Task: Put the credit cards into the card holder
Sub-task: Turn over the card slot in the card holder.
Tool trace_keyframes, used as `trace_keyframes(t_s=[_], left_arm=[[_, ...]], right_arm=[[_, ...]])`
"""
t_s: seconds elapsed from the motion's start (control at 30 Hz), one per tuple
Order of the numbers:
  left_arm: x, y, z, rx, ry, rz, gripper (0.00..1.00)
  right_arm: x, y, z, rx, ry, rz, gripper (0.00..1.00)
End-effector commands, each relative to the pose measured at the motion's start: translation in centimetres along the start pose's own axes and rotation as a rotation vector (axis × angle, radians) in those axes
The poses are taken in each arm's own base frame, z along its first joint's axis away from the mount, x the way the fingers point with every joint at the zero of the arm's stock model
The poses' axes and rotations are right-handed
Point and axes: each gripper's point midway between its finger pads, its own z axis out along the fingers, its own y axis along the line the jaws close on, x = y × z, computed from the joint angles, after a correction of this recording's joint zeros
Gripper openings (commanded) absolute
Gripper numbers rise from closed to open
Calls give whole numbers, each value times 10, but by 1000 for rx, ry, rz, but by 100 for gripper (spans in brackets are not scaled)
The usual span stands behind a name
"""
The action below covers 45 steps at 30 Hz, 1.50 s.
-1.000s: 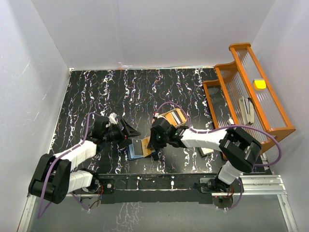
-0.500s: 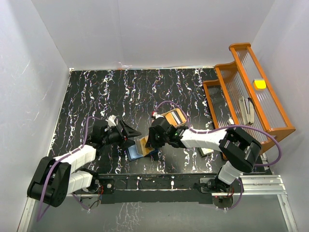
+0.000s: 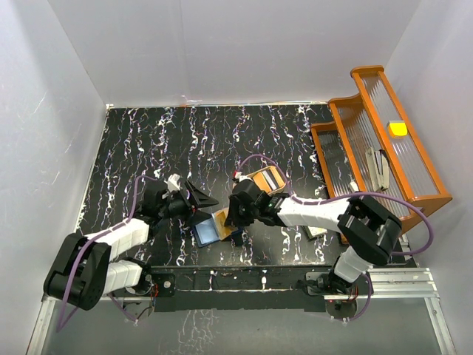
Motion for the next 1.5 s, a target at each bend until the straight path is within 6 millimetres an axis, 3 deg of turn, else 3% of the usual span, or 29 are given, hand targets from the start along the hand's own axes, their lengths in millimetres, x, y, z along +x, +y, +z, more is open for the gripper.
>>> trace_keyframes(t_s=[0.0, 0.33, 0.47, 0.67, 0.8, 1.03, 1.3, 1.47], left_arm=[[2, -7, 2, 25, 19, 12, 77], [-2, 1, 10, -16, 13, 26, 77], [-5, 0, 14, -21, 15, 29, 77], [-9, 0, 18, -35, 9, 48, 77], [-12, 6, 19, -56, -4, 47, 77], [-14, -15, 29, -2, 11, 58, 77], [-10, -12, 45, -13, 48, 51, 76], [-8, -8, 41, -48, 45, 73, 75]], right_arm=[[-27, 7, -23, 23, -99, -52, 0], [-48, -13, -59, 157, -210, -98, 0], [-61, -8, -79, 152, -273, -120, 0], [-80, 17, -100, 69, -353, -136, 0], [-81, 27, -102, 23, -352, -123, 0], [-78, 27, -106, -4, -365, -112, 0], [-74, 29, -108, -24, -352, -121, 0], [-62, 32, -103, -73, -321, -125, 0]])
